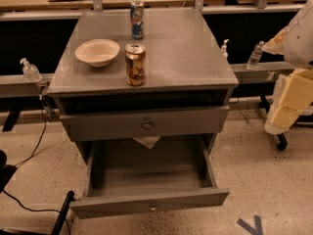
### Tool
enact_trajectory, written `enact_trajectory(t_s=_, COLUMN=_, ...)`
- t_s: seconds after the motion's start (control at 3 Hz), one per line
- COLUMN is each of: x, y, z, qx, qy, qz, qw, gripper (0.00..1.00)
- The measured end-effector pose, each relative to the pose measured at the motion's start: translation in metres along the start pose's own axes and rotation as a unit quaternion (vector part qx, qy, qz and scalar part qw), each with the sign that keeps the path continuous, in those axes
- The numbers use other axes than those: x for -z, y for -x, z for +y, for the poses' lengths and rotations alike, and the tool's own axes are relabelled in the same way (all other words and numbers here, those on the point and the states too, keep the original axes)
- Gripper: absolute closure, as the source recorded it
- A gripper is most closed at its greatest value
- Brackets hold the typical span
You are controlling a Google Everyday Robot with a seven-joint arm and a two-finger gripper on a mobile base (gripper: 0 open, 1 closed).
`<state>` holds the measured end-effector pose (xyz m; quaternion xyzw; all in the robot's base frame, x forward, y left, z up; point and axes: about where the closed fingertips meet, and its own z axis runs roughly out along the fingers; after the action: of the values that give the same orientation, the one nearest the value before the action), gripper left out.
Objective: Place orange can into middle drawer
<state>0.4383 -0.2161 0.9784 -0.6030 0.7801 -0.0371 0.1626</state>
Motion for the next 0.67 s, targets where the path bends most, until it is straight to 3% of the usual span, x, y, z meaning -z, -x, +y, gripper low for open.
enact_trajectory(t_s=0.33, x=0.0, y=0.0, z=0.0, qx=0.0, qy=0.0, qz=0.0, qw=1.0, gripper=0.0)
enact_trajectory(t_s=0.67, x=-0.012, y=0.027, z=-0.025, qx=0.038, qy=-0.014, qz=-0.03, qw=0.9988, gripper=0.0)
